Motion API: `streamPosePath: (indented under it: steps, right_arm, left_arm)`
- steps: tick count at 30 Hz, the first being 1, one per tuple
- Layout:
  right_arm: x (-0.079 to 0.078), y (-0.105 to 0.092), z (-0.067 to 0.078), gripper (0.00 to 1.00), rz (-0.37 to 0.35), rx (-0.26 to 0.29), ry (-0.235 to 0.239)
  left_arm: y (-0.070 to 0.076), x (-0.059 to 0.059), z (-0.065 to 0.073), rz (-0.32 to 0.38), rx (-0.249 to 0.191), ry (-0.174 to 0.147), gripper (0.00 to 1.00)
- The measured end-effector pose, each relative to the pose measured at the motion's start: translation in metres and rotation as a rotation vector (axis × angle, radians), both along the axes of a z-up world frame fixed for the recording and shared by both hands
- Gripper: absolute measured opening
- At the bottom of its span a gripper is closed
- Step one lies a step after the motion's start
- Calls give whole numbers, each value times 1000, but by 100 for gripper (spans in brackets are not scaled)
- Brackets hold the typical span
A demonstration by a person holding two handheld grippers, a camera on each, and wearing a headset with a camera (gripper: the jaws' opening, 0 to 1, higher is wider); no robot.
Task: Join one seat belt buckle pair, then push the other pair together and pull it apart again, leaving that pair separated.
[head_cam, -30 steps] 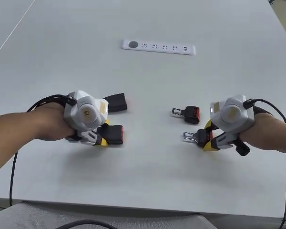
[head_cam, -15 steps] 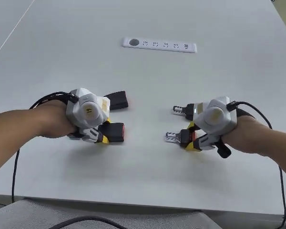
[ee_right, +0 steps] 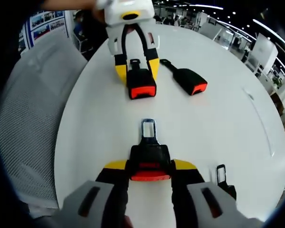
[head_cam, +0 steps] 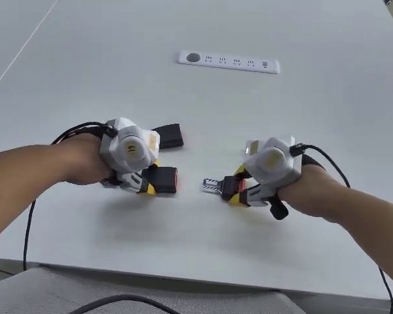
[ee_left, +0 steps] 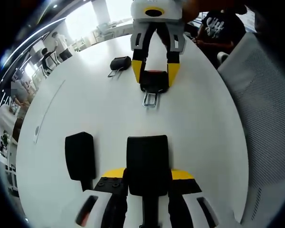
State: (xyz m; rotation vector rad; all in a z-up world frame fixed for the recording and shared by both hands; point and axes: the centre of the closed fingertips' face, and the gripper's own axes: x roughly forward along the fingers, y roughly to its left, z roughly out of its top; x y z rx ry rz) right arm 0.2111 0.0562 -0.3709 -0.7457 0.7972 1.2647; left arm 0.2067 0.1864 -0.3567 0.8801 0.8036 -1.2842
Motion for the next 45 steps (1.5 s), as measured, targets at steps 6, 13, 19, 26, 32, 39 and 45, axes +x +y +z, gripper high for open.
streamPosePath:
  steps: [6,13,19,26,32,39,45]
  right_arm:
    - [-1,19,0,35,14,8,-3]
    - [1,39,0,35,46,8,-4]
    - [2,45,-1,35,76,-25,6]
    - [1,47,-1,35,84,-33,6]
    - [2,50,1,35,71,-9,11]
    - [3,56,0,35,100,0,-10]
    - [5,64,0,34,117,16,-22]
  left_arm:
    - [-1,-1,1,-3,1,-4,33]
    - [2,8,-9,-6,-2,-2,32]
    - [3,13,-14,-9,-6,0,32]
    - [4,14,-17,-9,-17,-4,32]
    - [3,13,-18,-11,-16,-4,33]
    - [3,12,-17,-14,-17,-2,33]
    - [2,12,-16,-32,-25,7,33]
